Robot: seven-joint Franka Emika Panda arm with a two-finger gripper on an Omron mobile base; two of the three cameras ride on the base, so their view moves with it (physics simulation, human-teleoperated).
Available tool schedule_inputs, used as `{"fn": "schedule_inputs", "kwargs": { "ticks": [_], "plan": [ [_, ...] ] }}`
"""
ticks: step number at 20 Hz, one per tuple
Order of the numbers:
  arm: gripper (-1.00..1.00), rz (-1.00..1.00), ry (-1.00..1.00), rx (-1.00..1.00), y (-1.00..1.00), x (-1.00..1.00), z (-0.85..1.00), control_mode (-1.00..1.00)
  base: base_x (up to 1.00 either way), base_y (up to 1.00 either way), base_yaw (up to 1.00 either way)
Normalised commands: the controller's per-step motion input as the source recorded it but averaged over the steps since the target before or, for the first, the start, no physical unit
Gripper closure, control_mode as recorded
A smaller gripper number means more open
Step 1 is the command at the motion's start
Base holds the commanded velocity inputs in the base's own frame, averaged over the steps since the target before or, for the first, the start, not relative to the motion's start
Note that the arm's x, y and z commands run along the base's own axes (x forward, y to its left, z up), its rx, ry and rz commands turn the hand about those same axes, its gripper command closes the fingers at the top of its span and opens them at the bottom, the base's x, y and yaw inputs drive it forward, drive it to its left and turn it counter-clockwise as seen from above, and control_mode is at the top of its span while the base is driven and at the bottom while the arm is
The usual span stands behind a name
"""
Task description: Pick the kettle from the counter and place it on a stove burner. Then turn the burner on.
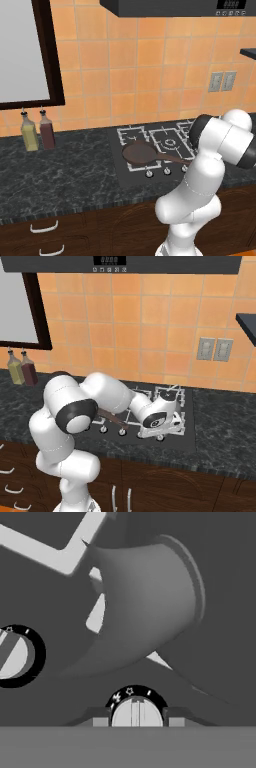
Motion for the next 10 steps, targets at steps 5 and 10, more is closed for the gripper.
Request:
{"fn": "schedule_inputs", "kwargs": {
  "ticks": [5, 10],
  "plan": [
    [1.0, 0.36, 0.0, -0.06, 0.0, -0.09, 0.0, -1.0, 0.0, 0.0, 0.0],
    [-1.0, 0.14, 0.01, -0.03, 0.0, -0.05, -0.01, -1.0, 0.0, 0.0, 0.0]
  ]
}}
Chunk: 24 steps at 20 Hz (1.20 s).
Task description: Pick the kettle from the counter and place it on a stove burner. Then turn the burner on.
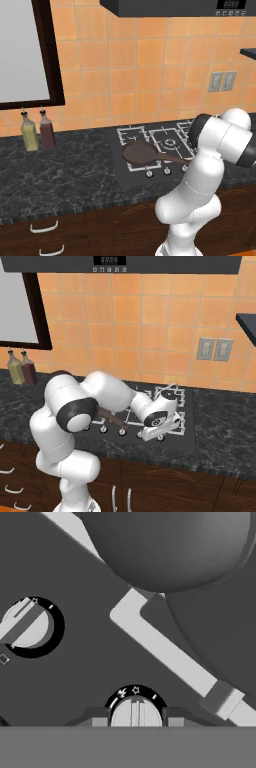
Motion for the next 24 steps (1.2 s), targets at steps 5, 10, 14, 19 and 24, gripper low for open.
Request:
{"fn": "schedule_inputs", "kwargs": {
  "ticks": [5, 10, 14, 19, 24],
  "plan": [
    [-1.0, 0.0, -0.03, 0.0, -0.01, -0.07, 0.18, -1.0, 0.0, 0.0, 0.0],
    [-1.0, -0.04, -0.19, 0.0, -0.04, -0.22, 0.89, -1.0, 0.0, 0.0, 0.0],
    [-1.0, -0.12, -0.39, 0.0, -0.37, -0.93, 1.0, -1.0, 0.0, 0.0, 0.0],
    [-1.0, -0.05, -0.6, 0.0, -0.19, -1.0, 1.0, -1.0, 0.0, 0.0, 0.0],
    [-1.0, 0.02, -0.67, -0.12, 0.12, -1.0, 1.0, -1.0, 0.0, 0.0, 0.0]
  ]
}}
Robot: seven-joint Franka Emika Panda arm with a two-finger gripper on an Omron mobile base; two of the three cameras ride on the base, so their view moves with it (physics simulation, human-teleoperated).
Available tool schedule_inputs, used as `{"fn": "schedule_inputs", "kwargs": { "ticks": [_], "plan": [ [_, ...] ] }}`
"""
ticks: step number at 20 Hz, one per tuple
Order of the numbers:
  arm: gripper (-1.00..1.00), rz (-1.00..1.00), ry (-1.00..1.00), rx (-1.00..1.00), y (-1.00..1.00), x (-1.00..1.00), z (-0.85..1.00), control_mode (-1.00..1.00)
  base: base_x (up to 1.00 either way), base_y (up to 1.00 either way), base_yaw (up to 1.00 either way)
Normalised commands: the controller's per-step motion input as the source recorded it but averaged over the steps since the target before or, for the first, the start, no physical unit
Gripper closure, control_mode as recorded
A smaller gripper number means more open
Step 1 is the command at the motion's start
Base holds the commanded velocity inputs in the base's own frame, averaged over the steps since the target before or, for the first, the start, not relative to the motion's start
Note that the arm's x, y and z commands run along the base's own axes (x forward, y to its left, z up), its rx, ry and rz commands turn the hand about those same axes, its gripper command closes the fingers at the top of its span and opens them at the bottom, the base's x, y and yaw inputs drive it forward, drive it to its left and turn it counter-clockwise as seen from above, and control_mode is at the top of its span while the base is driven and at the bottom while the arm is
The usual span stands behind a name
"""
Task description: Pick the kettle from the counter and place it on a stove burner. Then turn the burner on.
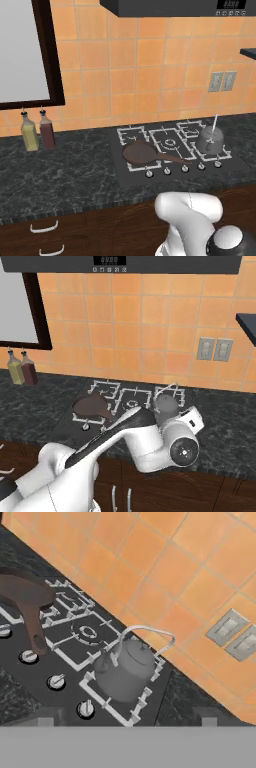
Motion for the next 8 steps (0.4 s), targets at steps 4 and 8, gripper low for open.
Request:
{"fn": "schedule_inputs", "kwargs": {
  "ticks": [4, 8],
  "plan": [
    [-1.0, 0.01, -0.18, -0.03, 0.05, -0.26, 0.14, -1.0, 0.0, 0.0, 0.0],
    [-1.0, 0.0, -0.01, 0.0, 0.0, -0.01, 0.0, -1.0, 0.0, 0.0, 0.0]
  ]
}}
